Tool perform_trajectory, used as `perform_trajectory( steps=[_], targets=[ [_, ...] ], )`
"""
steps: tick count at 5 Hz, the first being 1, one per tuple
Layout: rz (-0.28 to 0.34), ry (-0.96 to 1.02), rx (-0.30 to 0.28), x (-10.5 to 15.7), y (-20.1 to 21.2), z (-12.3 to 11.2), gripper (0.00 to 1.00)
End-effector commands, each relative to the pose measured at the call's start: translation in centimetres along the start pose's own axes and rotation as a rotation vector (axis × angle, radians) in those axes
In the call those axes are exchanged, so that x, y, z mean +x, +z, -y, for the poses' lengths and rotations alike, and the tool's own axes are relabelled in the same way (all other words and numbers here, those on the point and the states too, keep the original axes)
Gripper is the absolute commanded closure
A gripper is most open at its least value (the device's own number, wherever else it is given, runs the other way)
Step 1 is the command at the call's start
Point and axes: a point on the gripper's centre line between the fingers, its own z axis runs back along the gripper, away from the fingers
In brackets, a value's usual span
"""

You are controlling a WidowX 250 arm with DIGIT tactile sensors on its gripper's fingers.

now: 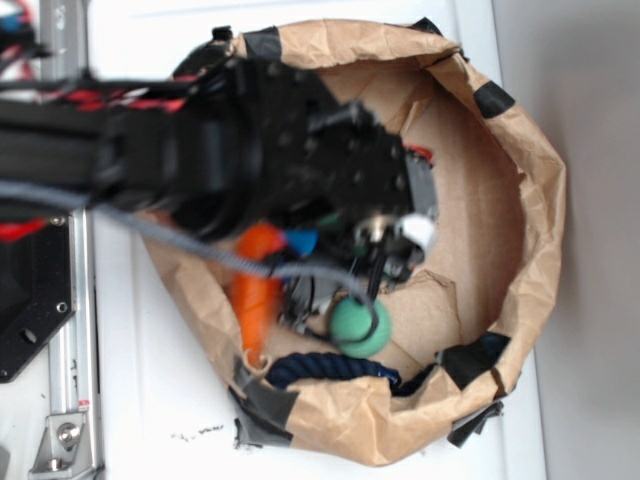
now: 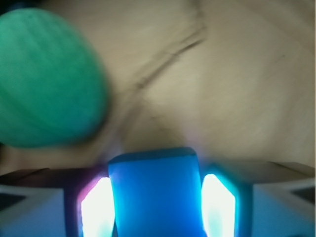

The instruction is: Grab the blue block.

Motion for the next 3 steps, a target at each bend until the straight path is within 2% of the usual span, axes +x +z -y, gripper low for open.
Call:
perform_trajectory(
  steps=[1, 2, 3],
  targets=[
    [0.190, 0.362, -0.057, 2.0, 11.4, -3.0, 1.00],
    [0.254, 0.554, -0.215, 1.1, 14.4, -5.7, 1.00],
    [0.280, 0.556, -0.140, 0.8, 13.9, -5.6, 1.00]
  ],
)
